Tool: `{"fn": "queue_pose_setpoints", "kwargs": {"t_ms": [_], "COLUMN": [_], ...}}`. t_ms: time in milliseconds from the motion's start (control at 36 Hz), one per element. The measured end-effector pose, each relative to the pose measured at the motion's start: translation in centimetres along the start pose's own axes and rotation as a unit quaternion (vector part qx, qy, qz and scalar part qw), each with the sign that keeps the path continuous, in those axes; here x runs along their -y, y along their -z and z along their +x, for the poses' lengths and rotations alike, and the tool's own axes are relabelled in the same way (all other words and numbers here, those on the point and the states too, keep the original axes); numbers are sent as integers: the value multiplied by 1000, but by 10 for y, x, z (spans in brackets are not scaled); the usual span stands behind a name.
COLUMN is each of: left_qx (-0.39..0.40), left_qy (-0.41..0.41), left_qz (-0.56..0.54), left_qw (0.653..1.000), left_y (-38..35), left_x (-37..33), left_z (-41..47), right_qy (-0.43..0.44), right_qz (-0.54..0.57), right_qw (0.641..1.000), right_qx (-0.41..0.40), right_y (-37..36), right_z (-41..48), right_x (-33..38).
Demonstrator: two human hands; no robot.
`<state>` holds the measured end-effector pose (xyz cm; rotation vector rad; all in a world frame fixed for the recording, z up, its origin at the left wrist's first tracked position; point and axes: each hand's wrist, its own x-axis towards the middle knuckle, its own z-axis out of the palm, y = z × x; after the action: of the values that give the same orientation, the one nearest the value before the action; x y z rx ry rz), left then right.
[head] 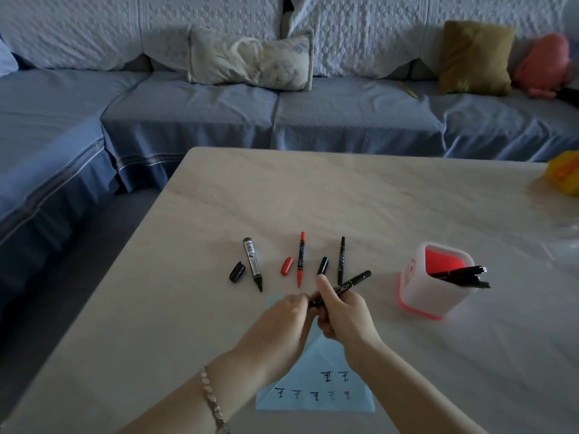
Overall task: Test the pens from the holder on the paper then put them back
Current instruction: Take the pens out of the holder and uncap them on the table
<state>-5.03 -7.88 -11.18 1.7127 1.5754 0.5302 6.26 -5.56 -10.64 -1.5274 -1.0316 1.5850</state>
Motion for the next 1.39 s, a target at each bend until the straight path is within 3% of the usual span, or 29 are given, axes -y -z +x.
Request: {"fn": "queue_pose_setpoints", "kwargs": {"t_ms": [222,333,389,500,611,722,806,889,1000,1083,1194,1278,1389], "left_qx": [-4,36,17,-93,-200,-220,-253,-255,-227,-218,-219,-208,-231], "left_qy": [47,164,193,180,179,185,196,218,264,271,296,277,252], "left_qz": [-121,-314,-311,-146,-105,-14,-23,-33,-53,-71,-84,-57,-81], "left_qw": [992,934,930,968,958,958,947,942,936,935,926,936,936], "left_y": [2,14,24,33,37,43,44,49,54,53,50,49,48], "left_x": [-17,2,24,64,85,108,119,123,125,129,131,132,133], "left_z": [-5,-13,-23,-33,-32,-34,-37,-32,-27,-24,-21,-20,-20], "right_qy": [-5,-31,-24,-60,-119,-160,-102,-6,61,95,103,126,154], "right_qz": [21,123,144,25,-45,-132,-288,-393,-479,-560,-578,-617,-619], "right_qw": [999,986,980,997,989,956,915,878,830,788,785,757,754], "right_qx": [-38,-110,-132,-36,72,205,262,272,279,240,195,175,156], "right_y": [-7,16,36,33,13,-17,-46,-73,-102,-121,-138,-138,-130], "right_z": [15,36,47,51,52,53,57,65,75,80,87,84,80], "right_x": [-1,8,16,21,18,14,11,12,16,11,-7,-14,-17]}}
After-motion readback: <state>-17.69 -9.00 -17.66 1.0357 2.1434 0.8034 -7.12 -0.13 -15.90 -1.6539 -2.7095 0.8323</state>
